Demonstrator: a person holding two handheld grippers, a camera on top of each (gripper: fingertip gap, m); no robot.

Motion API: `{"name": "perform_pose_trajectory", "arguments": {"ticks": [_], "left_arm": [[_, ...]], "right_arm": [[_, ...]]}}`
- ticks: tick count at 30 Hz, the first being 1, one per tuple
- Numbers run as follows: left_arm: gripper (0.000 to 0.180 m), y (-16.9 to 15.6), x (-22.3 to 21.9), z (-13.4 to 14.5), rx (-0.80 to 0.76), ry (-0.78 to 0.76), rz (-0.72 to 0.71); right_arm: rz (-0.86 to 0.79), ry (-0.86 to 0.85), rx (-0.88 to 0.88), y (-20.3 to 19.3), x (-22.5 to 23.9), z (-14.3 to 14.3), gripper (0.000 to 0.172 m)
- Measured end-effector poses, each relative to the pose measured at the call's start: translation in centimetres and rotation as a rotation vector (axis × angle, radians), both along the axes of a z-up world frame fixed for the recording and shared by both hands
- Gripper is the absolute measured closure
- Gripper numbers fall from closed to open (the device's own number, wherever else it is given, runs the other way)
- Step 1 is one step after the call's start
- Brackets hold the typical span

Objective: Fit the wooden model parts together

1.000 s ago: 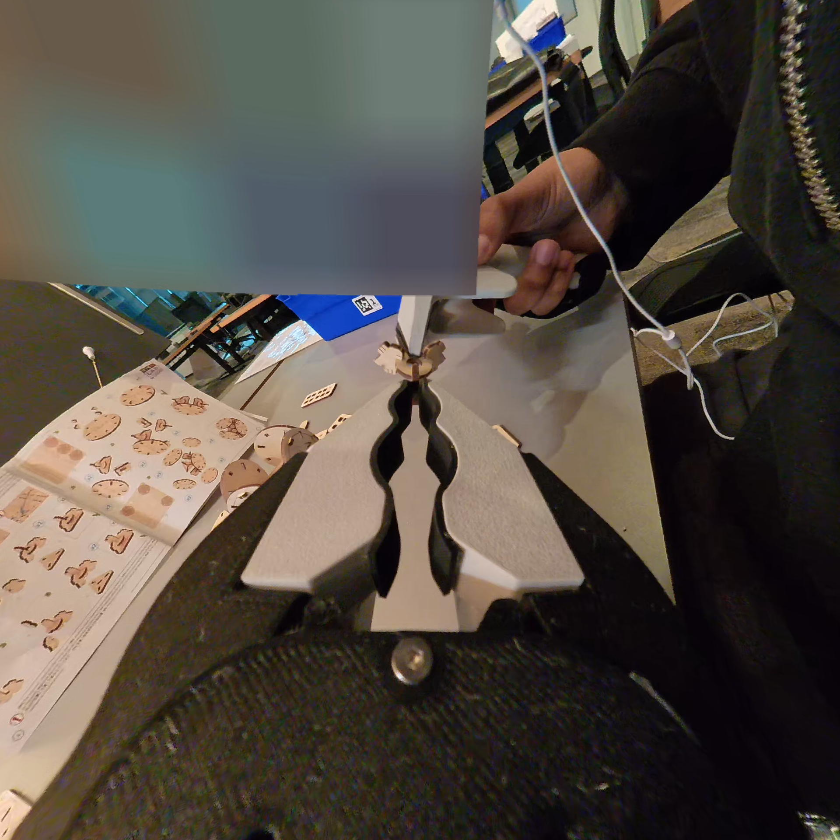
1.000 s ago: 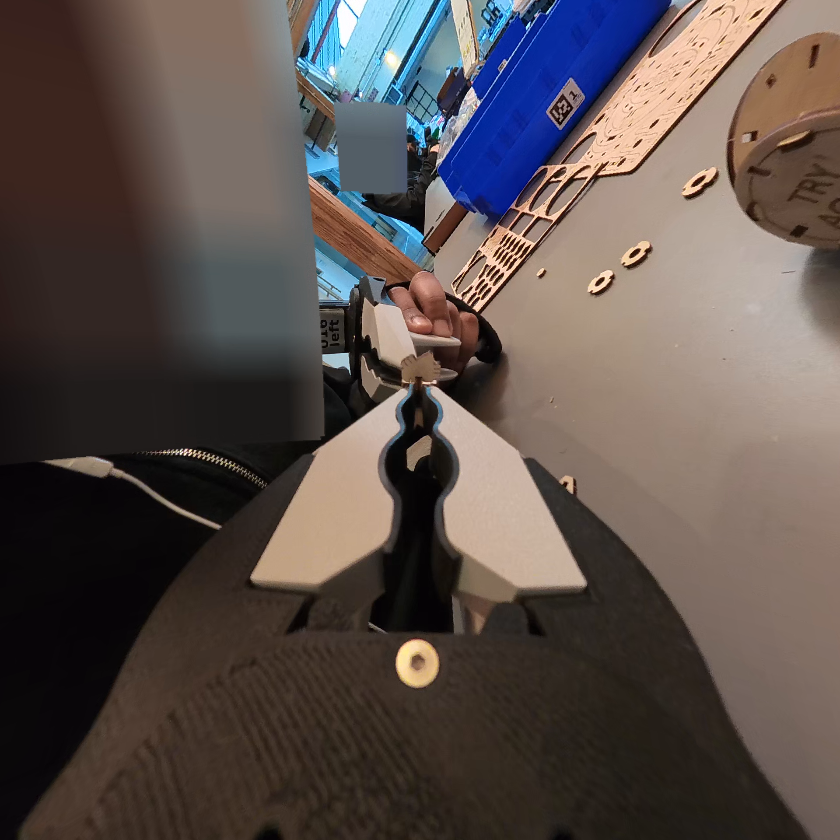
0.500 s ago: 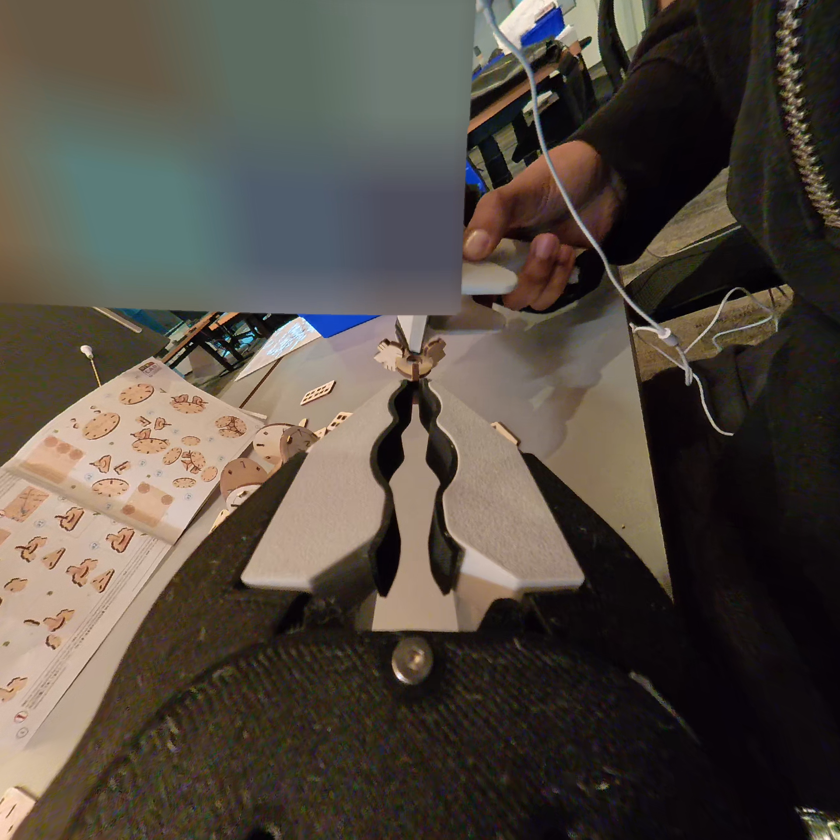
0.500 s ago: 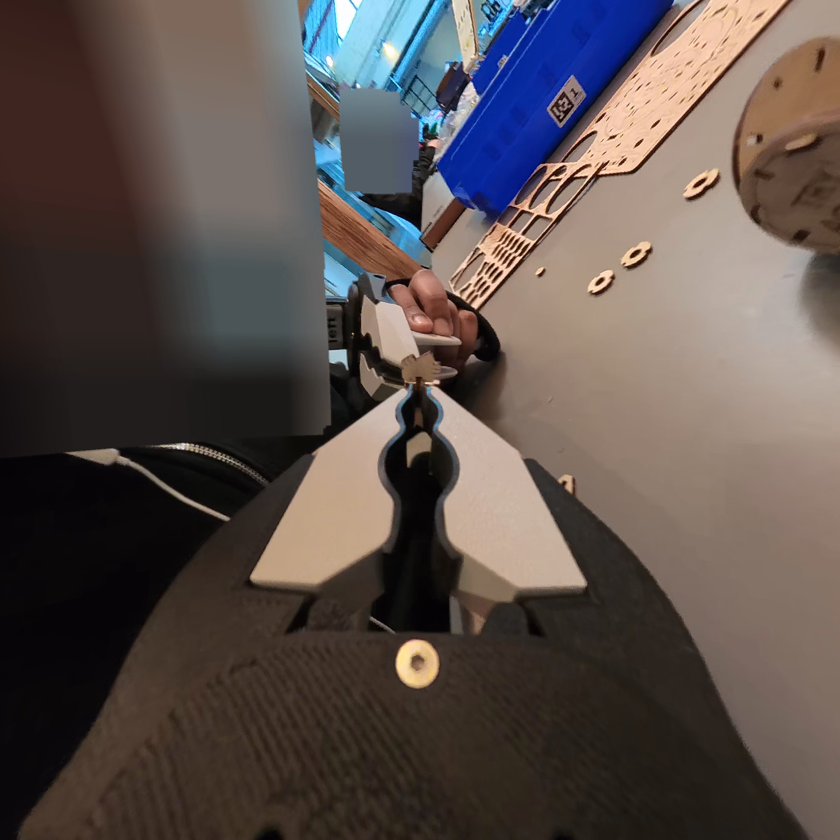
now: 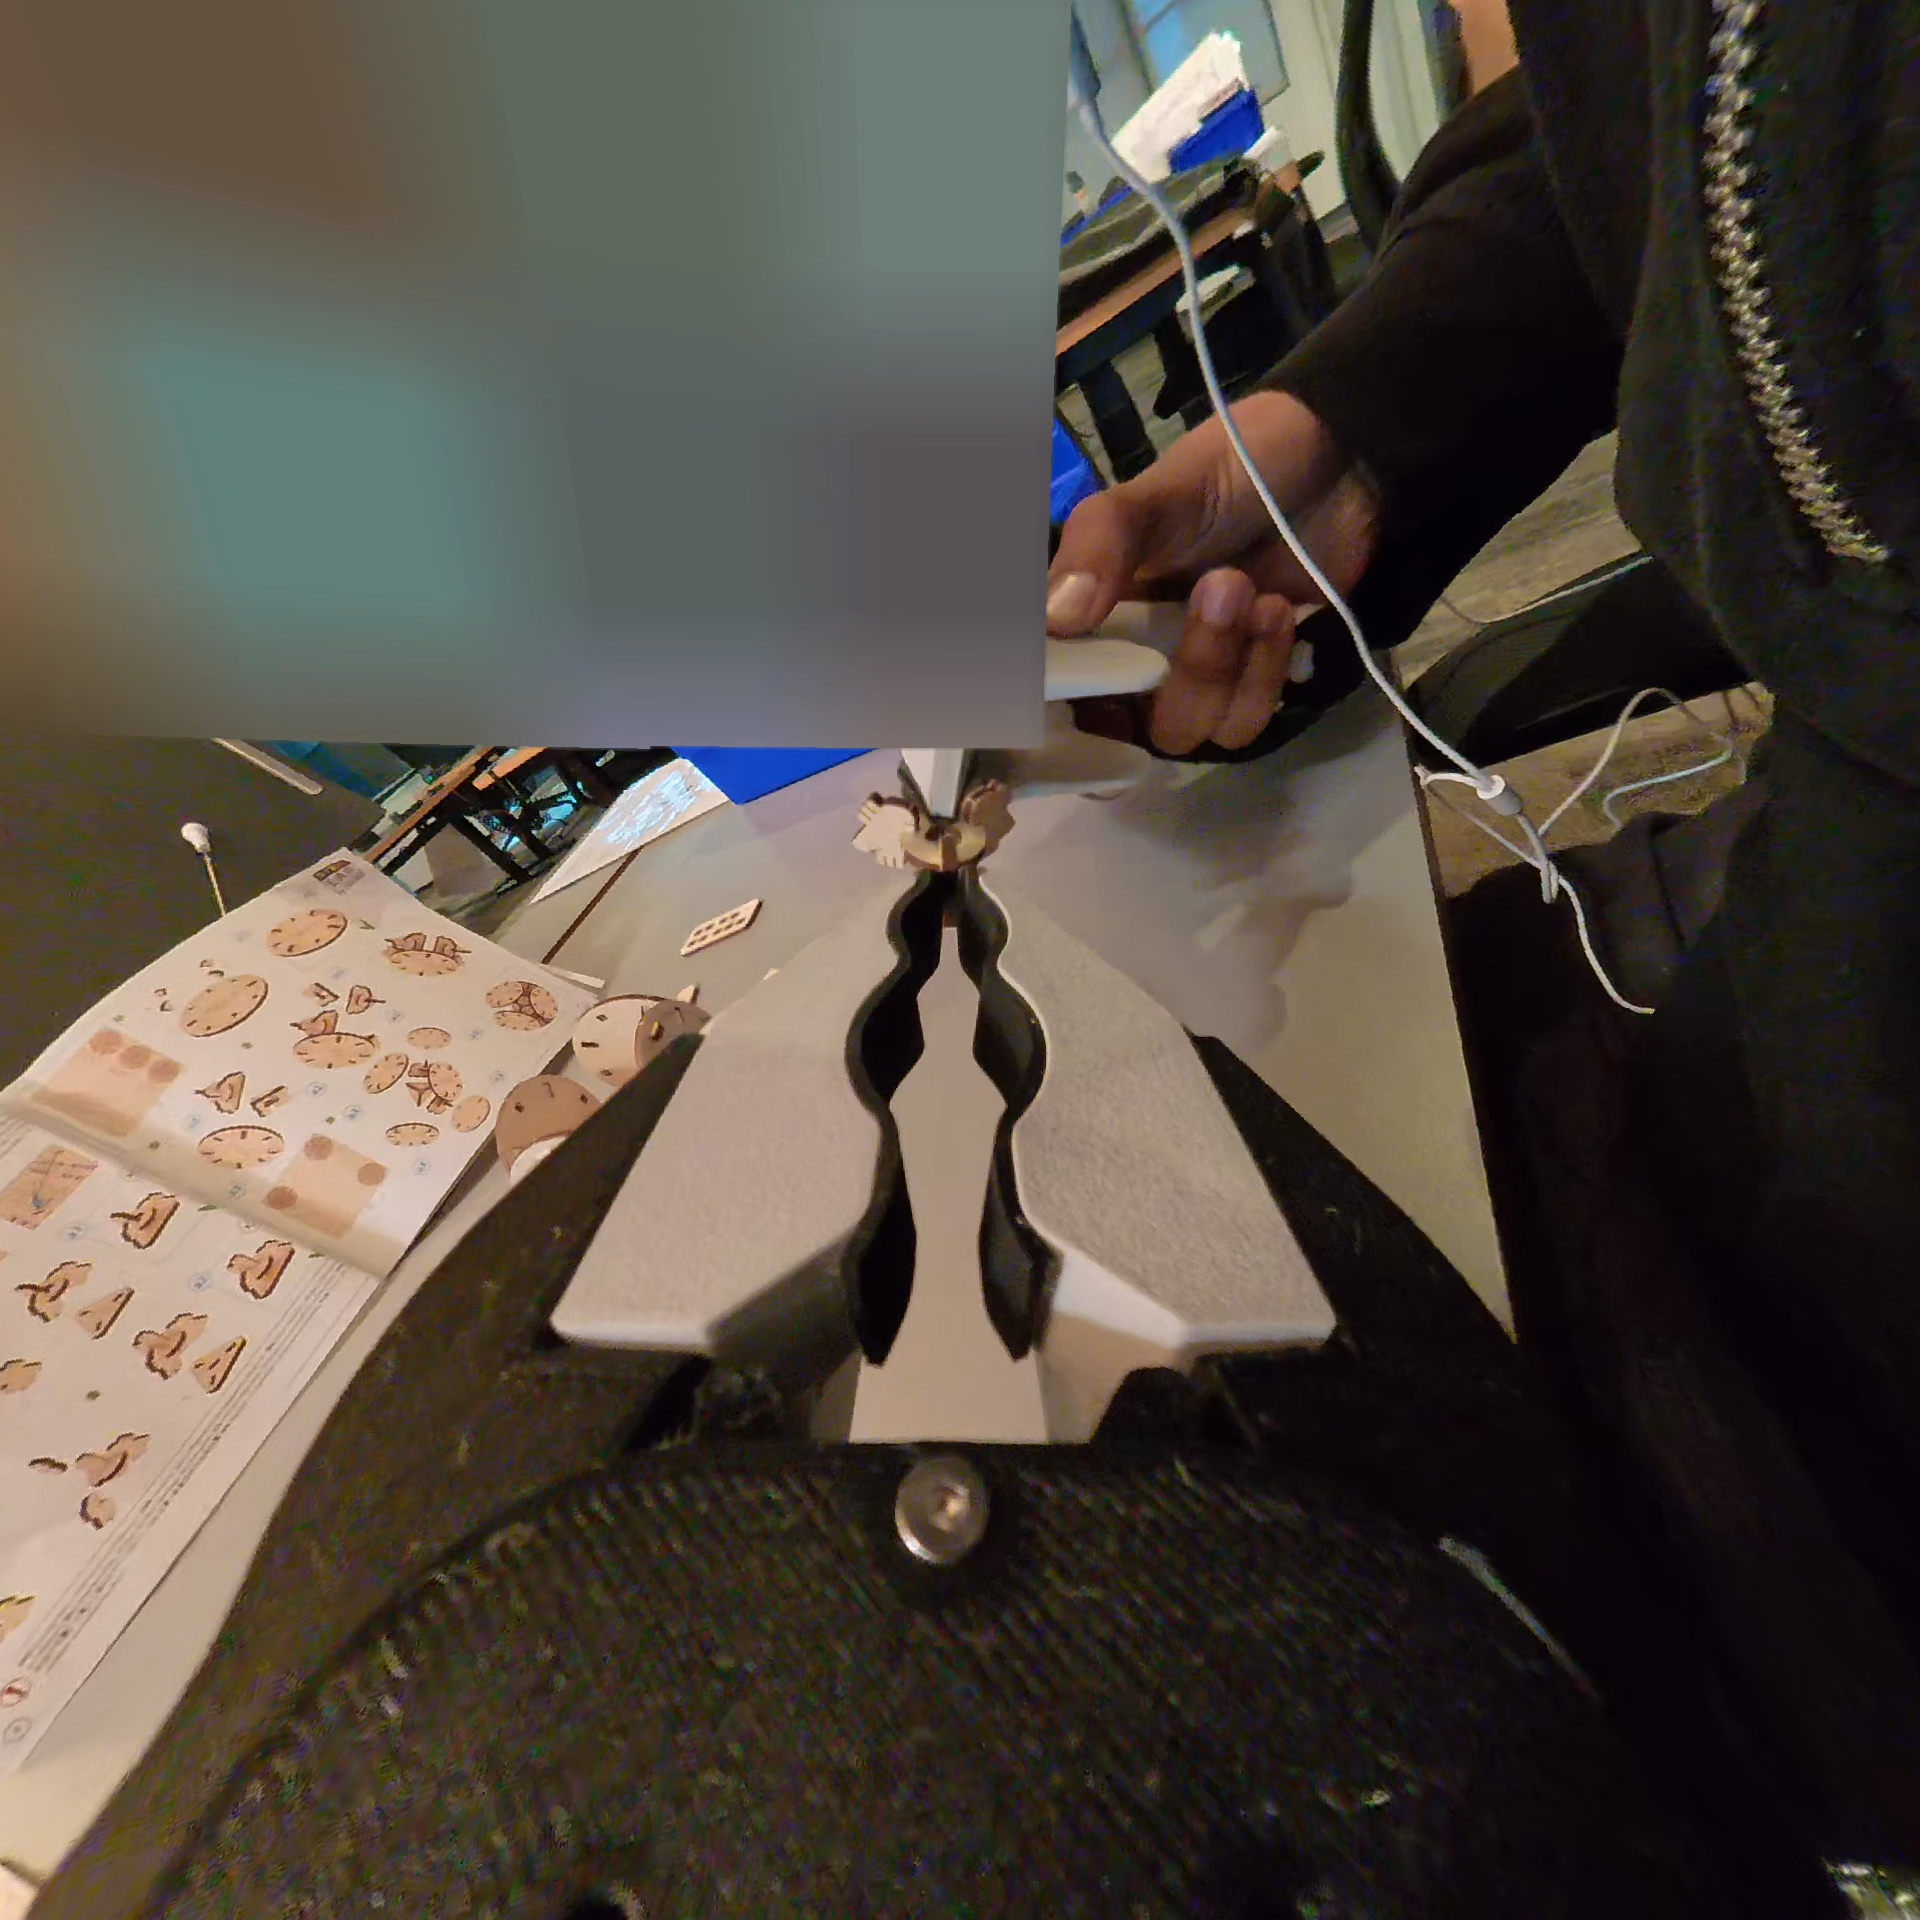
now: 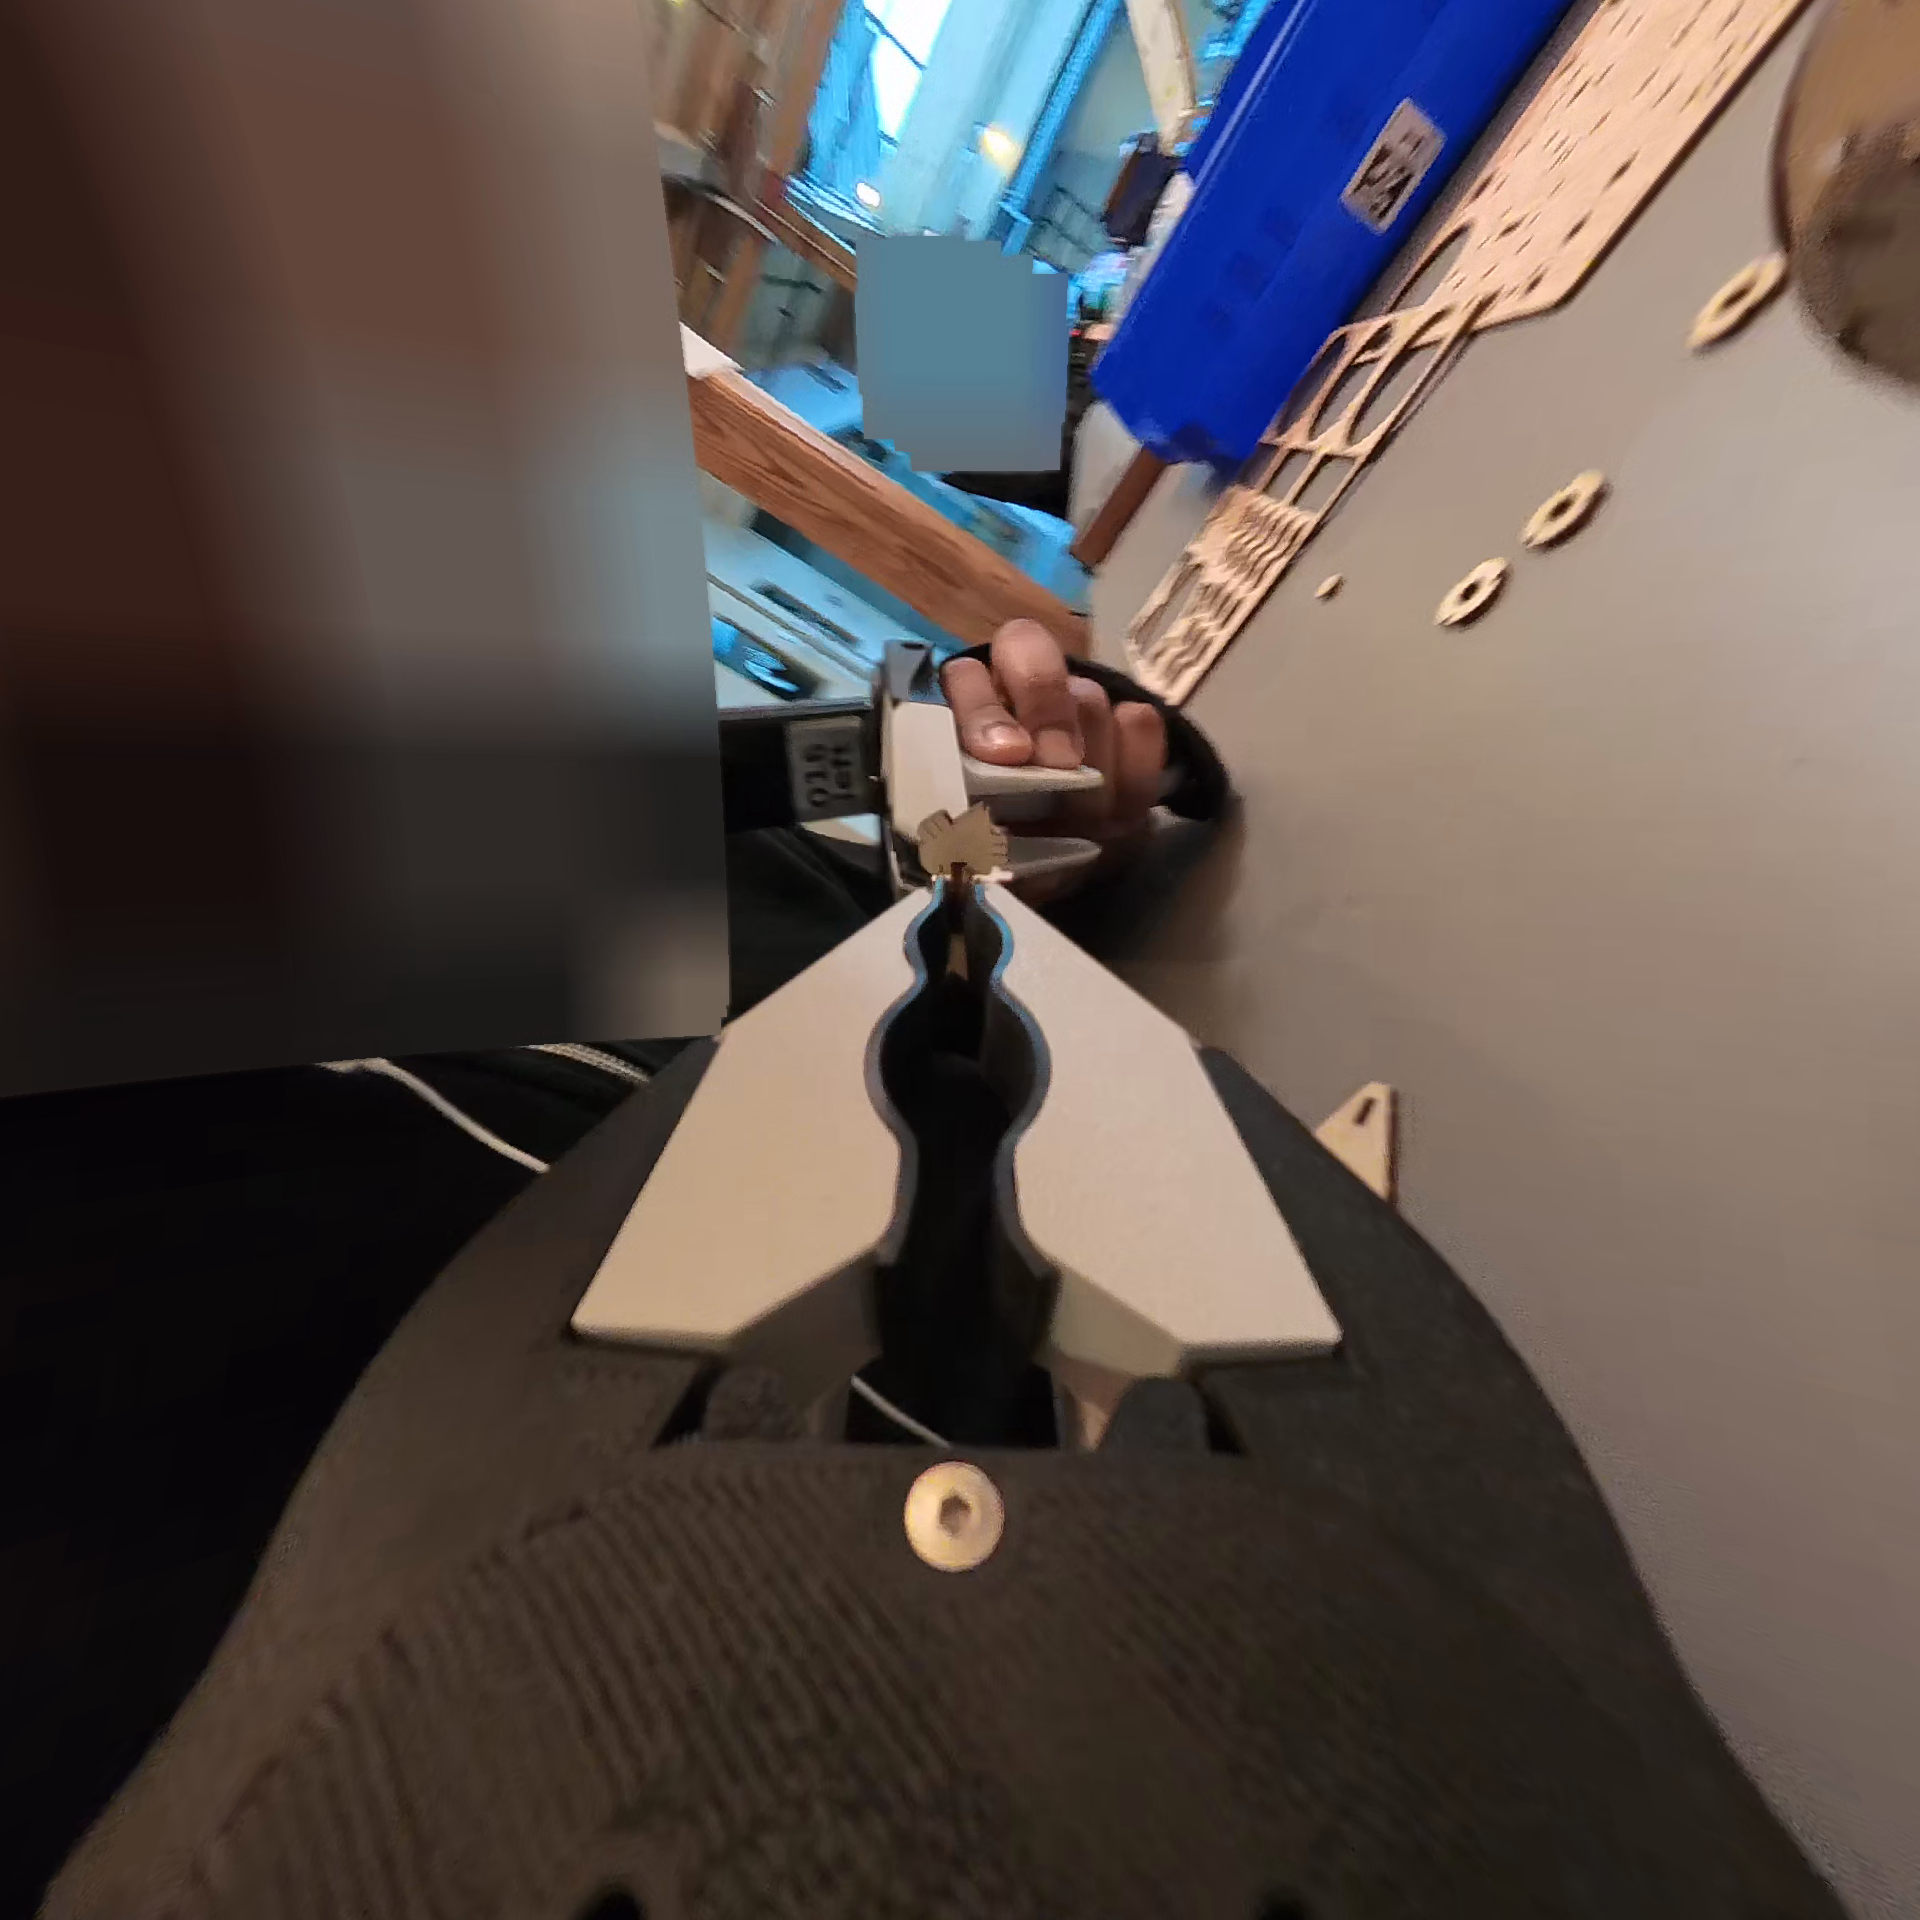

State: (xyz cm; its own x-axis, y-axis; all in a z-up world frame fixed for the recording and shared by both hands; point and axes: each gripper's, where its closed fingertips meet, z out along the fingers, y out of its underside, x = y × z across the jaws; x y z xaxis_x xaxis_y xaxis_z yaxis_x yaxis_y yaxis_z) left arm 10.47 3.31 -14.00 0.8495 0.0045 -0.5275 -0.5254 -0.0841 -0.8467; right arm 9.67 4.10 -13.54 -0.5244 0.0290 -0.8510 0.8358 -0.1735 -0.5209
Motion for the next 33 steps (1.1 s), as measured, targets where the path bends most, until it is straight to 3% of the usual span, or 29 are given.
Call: {"name": "perform_pose_trajectory", "arguments": {"ticks": [4, 18, 23, 26, 33], "left_arm": [[0.179, -0.12, 0.16, 0.31, 0.017, -0.008, -0.015], [0.179, -0.11, 0.27, 0.65, 0.036, -0.05, -0.052], [0.18, 0.2, -0.1, 0.82, 0.052, -0.033, -0.017], [0.169, 0.4, -0.42, 0.78, 0.056, -0.013, 0.017], [0.18, 0.29, -0.01, 0.75, 0.053, -0.021, -0.014]], "right_arm": [[0.021, -0.082, -0.097, -0.09, 0.11, 0.05, 0.171], [0.042, -0.11, -0.149, -0.21, 0.24, -0.01, 0.171], [0.015, -0.054, -0.112, 0.11, -0.09, 0.1, 0.171], [0.009, -0.006, -0.056, 0.03, -0.09, -0.2, 0.171], [0.008, 0.009, -0.069, -0.02, 0.01, 0.12, 0.171]]}}
